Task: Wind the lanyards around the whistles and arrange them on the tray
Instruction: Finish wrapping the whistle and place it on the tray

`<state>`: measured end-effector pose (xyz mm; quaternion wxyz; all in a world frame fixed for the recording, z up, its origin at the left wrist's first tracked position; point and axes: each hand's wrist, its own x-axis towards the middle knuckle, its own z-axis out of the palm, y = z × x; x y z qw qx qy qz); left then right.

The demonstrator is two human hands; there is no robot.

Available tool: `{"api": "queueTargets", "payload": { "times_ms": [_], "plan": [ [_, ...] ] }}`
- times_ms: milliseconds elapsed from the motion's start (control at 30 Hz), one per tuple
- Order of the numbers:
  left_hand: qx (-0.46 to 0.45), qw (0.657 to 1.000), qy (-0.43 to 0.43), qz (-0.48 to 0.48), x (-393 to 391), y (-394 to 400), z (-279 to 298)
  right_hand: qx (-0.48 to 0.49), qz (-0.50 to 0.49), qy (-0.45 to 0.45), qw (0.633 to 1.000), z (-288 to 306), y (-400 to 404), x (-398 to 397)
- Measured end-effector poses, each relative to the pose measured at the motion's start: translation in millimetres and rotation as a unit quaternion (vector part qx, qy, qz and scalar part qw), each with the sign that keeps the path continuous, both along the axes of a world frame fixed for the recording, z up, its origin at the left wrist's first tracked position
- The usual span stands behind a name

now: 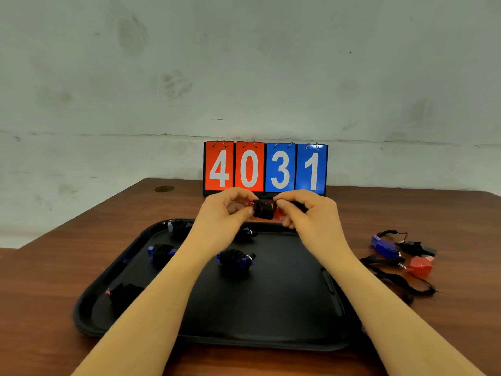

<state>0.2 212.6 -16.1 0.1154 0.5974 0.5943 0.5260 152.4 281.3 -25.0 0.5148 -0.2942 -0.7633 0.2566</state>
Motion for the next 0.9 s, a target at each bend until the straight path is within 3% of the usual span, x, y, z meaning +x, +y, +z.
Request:
{"api": "queueTargets", "payload": {
  "times_ms": [433, 567, 700, 900],
  "plan": [
    [-0.008, 0.995, -0.045, -0.084, 0, -6, 4, -0.194, 0.127, 0.090, 0.969, 7, 3, 6],
    [0.010, 0.985, -0.127, -0.114, 1, -6, 4, -0.248, 0.182, 0.157, 0.939, 10, 3, 8],
    [0.037, 0.963, -0.234, -0.125, -1, -4, 3, -0.257, 0.231, 0.197, 0.918, 10, 1, 6],
    [0.060, 0.967, -0.233, -0.084, 0, -1, 2, -0.258, 0.263, 0.218, 0.904, 10, -2, 4]
  ]
}}
